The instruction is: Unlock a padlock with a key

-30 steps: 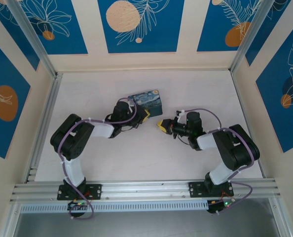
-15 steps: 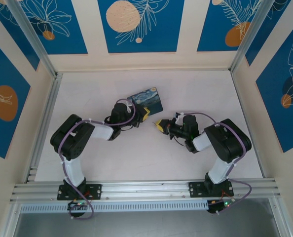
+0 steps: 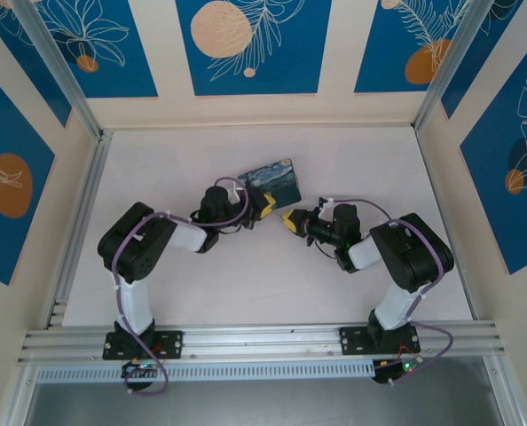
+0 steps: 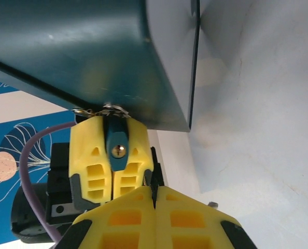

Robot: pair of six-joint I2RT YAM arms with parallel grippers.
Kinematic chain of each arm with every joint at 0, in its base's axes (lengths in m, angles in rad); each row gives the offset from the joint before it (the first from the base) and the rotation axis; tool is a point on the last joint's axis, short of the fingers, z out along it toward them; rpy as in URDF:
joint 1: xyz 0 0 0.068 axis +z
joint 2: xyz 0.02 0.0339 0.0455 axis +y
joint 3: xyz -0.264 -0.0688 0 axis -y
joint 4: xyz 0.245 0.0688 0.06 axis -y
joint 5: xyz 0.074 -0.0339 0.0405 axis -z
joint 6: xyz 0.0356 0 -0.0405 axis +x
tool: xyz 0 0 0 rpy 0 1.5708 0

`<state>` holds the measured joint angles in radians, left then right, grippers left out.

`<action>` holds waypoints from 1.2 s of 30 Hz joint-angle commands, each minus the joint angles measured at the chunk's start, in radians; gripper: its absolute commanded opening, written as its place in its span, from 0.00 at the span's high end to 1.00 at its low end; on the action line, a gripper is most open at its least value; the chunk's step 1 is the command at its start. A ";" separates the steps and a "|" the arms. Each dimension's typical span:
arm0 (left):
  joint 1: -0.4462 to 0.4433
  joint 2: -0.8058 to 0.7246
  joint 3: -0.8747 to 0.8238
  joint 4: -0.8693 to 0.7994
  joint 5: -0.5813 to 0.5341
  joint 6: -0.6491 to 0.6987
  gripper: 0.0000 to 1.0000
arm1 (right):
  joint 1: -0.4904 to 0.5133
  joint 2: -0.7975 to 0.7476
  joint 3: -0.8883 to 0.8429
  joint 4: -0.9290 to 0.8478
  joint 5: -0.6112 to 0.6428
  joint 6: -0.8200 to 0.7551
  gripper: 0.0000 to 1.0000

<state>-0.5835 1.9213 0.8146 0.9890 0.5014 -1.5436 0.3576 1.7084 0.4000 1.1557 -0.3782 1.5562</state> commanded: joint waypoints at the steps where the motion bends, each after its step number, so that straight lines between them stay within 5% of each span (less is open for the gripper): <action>1: 0.007 0.004 0.048 0.090 0.081 0.006 1.00 | -0.015 -0.055 -0.025 0.008 -0.037 -0.006 1.00; 11: 0.011 -0.010 0.051 0.069 0.103 0.017 1.00 | -0.038 -0.154 -0.014 -0.111 -0.037 -0.043 1.00; 36: 0.012 -0.024 0.057 0.046 0.100 0.024 1.00 | -0.029 -0.071 0.063 -0.088 -0.018 -0.016 1.00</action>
<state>-0.5777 1.9217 0.8429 0.9863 0.5762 -1.5391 0.3252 1.6203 0.4419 1.0546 -0.3996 1.5379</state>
